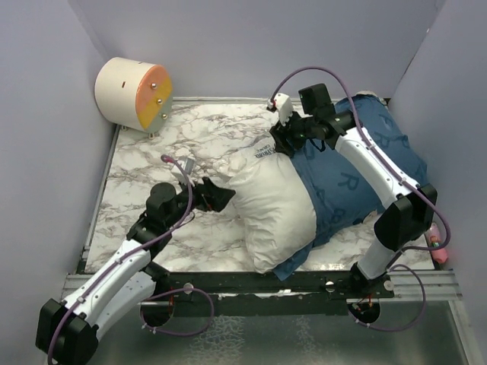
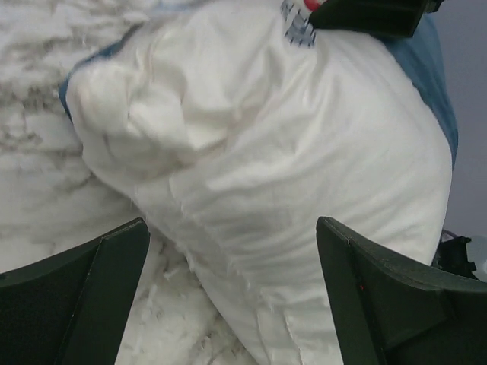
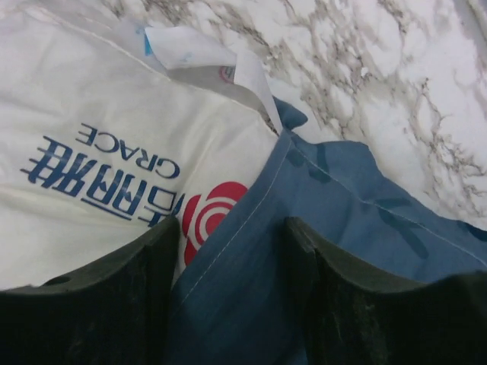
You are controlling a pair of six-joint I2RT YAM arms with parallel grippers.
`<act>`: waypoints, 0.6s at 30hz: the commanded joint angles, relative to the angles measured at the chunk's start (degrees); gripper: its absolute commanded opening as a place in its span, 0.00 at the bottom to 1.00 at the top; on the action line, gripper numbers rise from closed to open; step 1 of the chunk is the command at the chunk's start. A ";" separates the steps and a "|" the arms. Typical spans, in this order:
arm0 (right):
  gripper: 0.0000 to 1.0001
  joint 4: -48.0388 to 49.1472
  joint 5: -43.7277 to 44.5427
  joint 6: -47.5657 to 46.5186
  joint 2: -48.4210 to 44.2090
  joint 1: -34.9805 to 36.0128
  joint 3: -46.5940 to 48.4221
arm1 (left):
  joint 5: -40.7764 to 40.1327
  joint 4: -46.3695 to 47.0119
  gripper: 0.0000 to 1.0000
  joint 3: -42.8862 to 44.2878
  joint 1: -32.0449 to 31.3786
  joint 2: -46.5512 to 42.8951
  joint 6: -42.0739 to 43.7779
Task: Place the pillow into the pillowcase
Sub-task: Stuff the pillow into the pillowcase.
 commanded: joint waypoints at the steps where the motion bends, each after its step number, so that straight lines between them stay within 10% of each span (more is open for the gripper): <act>1: 0.39 2.68 11.38 -1.04 0.12 -0.01 -3.05 | 2.43 6.26 0.94 -9.41 0.30 -7.43 -14.70; 6: 0.03 3.46 3.20 -0.40 -2.03 0.08 -3.10 | 3.63 10.55 0.93 -12.94 0.30 -7.96 -19.68; 18: 0.01 3.45 -28.59 3.88 -2.31 0.04 9.91 | 8.01 22.63 0.91 0.29 -0.95 17.87 -18.15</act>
